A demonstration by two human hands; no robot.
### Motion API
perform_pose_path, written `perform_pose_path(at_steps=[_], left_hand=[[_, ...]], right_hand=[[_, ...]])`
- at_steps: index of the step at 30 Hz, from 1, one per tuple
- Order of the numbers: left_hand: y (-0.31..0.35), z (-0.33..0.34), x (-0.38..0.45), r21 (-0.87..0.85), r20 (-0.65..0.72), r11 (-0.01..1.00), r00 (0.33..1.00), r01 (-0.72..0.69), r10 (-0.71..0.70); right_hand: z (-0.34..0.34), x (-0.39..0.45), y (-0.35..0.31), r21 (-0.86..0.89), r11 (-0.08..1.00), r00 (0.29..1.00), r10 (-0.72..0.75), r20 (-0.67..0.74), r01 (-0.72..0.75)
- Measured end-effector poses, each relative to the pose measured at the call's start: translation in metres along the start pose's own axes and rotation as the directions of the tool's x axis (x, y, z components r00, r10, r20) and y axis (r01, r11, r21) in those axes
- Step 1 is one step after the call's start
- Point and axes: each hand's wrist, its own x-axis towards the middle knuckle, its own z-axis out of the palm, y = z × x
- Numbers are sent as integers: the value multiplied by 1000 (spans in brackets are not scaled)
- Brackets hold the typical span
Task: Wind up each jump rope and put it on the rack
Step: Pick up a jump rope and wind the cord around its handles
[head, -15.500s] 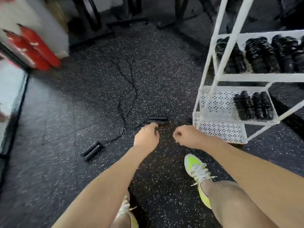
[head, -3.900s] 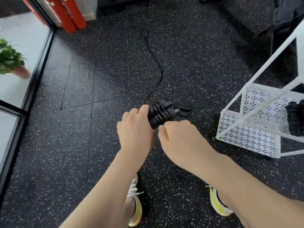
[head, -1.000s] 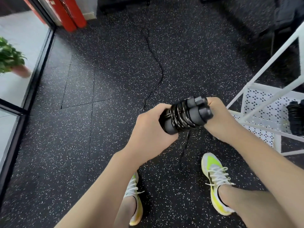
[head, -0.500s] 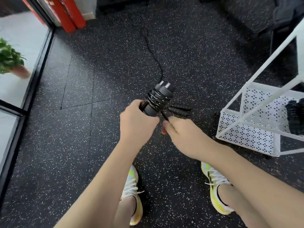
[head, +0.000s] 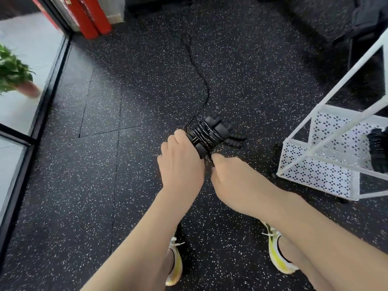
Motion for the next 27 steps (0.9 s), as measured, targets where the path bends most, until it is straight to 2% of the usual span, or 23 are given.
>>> perform_pose_path(at_steps=[3,5,8,11,15,19,22,27], left_hand=[[2,4,-9,84,34,993,996,-83,81],[5,5,-14,38,93,993,989,-116,112],[5,0,-8,-89,205,993,974,-81,98],[-3,-6,-1,-137,144,980,976,-145,164],[-16,-7,7,-81,41,978,980,-191,195],[-26,-2,11,-86,63,969,970,-231,237],[-29,-2,11,-42,71,954,952,-296,298],[-31,-2,11,-94,148,915,904,-392,402]], right_hand=[[0,3,3,-34,998,998,57,21,-56],[-1,6,4,-21,995,995,101,8,-100],[-5,9,6,46,990,992,130,3,-130],[-7,9,7,90,990,994,107,-15,-105],[-11,5,2,137,991,997,9,-71,1],[-26,1,0,81,993,990,-71,-124,82],[-37,2,6,33,996,989,-79,-126,84],[-51,8,25,38,996,970,-67,-233,78]])
